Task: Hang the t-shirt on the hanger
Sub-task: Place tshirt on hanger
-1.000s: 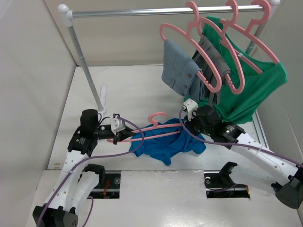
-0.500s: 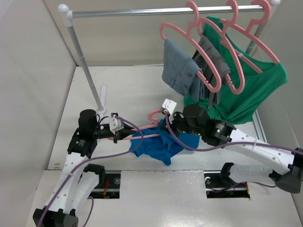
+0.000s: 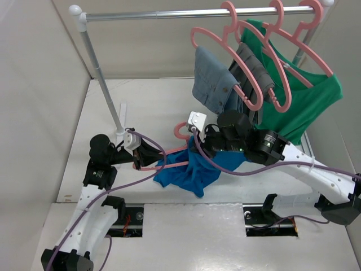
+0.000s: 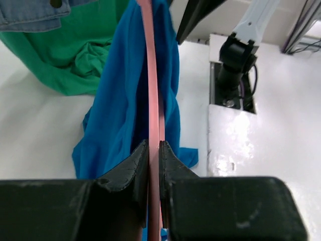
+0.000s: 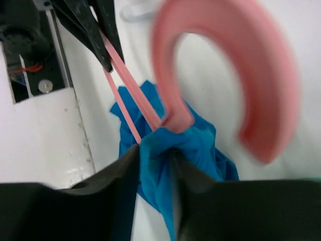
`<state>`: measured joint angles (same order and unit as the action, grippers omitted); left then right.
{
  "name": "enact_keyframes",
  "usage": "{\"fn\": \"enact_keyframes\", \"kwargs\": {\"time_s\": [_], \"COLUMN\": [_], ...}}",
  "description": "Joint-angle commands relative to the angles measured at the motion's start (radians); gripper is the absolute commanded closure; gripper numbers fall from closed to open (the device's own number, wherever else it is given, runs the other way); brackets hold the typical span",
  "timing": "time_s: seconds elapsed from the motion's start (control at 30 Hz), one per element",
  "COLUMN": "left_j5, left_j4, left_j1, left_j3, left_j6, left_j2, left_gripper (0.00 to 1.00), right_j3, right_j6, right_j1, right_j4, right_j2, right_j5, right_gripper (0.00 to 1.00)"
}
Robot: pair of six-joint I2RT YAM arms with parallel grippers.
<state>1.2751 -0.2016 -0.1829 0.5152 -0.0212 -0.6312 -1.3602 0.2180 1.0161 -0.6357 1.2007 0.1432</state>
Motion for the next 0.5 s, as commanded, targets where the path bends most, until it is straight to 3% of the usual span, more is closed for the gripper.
{"fn": "enact_keyframes", "kwargs": {"time_s": [0.0, 0.03, 0.13, 0.47], "left_j5": [0.092, 0.092, 0.115, 0.124], "left_j4": [-0.334, -0.334, -0.334, -0.325], "left_j1": [-0.006, -0.006, -0.006, -0.006], "left_j3": [-0.029, -0.029, -0.038, -0.038], "left_j6": [0.276, 0.276, 0.276, 0.255], "left_j2": [0.014, 0.014, -0.007, -0.025], "left_gripper": [1.0, 1.0, 1.0, 1.0], "right_j3": [-0.065, -0.092, -0.106, -0.205], "right_j6": [0.034, 0.034, 0.014, 0.004], "right_j1": [0.003, 0.003, 0.003, 0.003], "right_j4": [-0.107, -0.12, -0.174, -0.341], "right_j2": [-0.001, -0.001, -0.023, -0.041], "right_j5": [-0.033, -0.051, -0.1, -0.163], "right_gripper": [0.63, 0.52, 0.43, 0.25]}}
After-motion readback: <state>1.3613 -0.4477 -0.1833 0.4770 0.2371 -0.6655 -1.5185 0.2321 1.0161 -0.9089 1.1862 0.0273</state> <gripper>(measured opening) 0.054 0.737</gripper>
